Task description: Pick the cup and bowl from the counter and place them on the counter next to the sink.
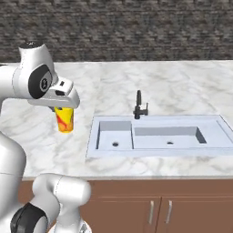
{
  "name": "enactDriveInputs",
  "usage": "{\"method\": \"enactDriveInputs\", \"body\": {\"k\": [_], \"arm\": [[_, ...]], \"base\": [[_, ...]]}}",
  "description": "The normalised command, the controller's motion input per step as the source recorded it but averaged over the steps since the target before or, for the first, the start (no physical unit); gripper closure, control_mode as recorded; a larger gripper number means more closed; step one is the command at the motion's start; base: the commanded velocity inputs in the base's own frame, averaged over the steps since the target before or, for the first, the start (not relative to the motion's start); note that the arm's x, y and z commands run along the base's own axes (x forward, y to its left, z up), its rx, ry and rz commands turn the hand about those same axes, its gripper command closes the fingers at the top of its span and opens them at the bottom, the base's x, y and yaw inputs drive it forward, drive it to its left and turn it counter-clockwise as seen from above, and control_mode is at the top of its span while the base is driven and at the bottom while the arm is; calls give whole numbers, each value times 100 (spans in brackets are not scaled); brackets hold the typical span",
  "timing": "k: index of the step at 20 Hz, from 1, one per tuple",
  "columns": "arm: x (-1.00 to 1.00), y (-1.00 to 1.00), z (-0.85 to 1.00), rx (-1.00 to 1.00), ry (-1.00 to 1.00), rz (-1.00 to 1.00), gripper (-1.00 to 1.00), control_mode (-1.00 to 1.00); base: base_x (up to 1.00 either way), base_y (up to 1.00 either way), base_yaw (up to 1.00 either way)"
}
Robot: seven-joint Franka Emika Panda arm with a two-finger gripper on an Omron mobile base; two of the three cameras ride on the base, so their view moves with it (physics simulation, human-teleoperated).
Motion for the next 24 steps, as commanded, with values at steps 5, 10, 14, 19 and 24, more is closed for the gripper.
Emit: {"method": "enactDriveInputs", "body": {"k": [5,10,14,19,24], "arm": [[0,0,0,0,0,0,100,100],[0,0,0,0,0,0,100,100],[0,0,0,0,0,0,100,100],[0,0,0,0,0,0,100,100],[0,0,0,0,0,0,100,100]], "base": [[81,5,8],[73,17,6],[31,42,0],[3,4,2],[0,0,0]]}}
